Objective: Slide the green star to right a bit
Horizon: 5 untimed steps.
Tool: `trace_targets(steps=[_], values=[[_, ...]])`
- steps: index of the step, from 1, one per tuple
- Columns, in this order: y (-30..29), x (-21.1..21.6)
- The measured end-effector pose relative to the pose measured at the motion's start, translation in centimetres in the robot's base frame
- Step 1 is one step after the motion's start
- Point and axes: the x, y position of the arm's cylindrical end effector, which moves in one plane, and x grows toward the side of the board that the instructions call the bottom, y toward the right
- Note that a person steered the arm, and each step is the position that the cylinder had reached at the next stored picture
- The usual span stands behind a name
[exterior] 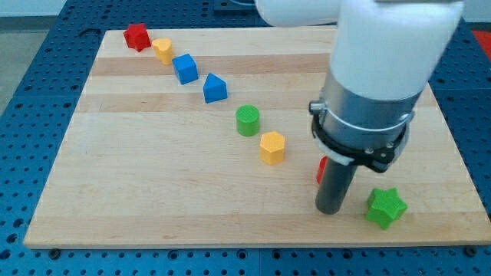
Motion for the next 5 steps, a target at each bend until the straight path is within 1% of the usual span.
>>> trace_targets(steps=[1,3,5], values=[[-0.4,1.6],[3.2,2.0],[5.2,2.0]])
